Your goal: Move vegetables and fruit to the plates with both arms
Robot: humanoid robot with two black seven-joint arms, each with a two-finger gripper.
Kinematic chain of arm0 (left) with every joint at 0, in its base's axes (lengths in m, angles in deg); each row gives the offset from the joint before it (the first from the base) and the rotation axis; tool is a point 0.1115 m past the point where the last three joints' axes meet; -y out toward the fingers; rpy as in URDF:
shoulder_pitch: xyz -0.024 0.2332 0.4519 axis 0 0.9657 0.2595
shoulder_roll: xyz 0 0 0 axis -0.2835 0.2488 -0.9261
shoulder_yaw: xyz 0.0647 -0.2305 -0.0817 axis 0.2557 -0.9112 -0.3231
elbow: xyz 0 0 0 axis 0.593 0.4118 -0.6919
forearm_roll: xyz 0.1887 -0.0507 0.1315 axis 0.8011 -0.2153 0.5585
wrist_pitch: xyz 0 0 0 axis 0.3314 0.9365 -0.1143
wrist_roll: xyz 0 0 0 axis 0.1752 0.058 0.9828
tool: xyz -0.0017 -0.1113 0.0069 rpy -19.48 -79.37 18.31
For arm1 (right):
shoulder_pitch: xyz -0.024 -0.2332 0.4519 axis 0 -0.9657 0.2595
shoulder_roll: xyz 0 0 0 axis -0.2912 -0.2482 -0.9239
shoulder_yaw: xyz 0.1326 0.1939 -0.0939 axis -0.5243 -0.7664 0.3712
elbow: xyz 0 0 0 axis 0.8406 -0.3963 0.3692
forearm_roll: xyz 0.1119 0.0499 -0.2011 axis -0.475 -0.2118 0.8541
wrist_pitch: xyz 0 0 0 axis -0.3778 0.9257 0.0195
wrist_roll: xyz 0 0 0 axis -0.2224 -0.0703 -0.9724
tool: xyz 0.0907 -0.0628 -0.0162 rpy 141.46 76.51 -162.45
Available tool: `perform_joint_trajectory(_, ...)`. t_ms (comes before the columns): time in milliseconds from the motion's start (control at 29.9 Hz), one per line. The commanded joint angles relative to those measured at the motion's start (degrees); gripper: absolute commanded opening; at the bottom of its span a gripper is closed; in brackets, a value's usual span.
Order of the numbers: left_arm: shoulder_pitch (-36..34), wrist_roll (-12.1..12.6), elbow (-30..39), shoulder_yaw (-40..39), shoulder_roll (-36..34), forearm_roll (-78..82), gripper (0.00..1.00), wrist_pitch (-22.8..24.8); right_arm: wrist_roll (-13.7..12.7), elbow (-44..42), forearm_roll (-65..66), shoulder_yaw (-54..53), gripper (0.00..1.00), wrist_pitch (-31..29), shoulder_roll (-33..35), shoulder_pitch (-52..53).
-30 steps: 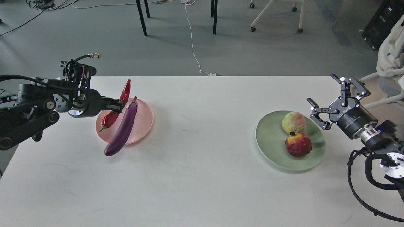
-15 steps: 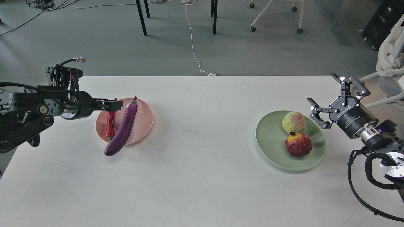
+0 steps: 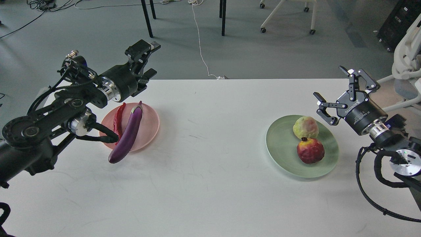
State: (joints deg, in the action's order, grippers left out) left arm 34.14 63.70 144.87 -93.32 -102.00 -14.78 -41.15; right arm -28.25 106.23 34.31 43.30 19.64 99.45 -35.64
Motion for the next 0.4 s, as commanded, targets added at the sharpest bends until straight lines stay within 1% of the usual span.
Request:
perform_joint_trajectory(0,8.5,-1.0,-0.1,-10.4,5.4,-0.3,1.0,0.7,0.0,-0.3,0.1,-1.0,0.99,-0.2,-0.9,-0.1)
perform_joint_trajectory(100,14.2,-1.0,-0.5,-15.0,8.1,-0.2,1.0,4.1,0.0,-0.4,0.1,-1.4,0.99,-0.2,-2.3,0.0)
perform_joint_trajectory(201,18.2,-1.2,-0.5,-18.9,9.8,0.7,1.0,7.8,0.0,-0.6,0.1,-1.6,0.99,0.2,-2.8,-0.1)
perform_joint_trajectory(267,19.8,-1.2,-0.5,-20.6,10.9,1.3,1.0,8.7,0.0,-0.8,0.1,-2.2,0.99,-0.1,-3.1,-0.2)
perform_joint_trajectory(368,20.4,-1.2,-0.4,-21.9,11.7,1.6,1.0,8.9,0.0,-0.4,0.1,-3.4,0.99,-0.2,-3.7,-0.2)
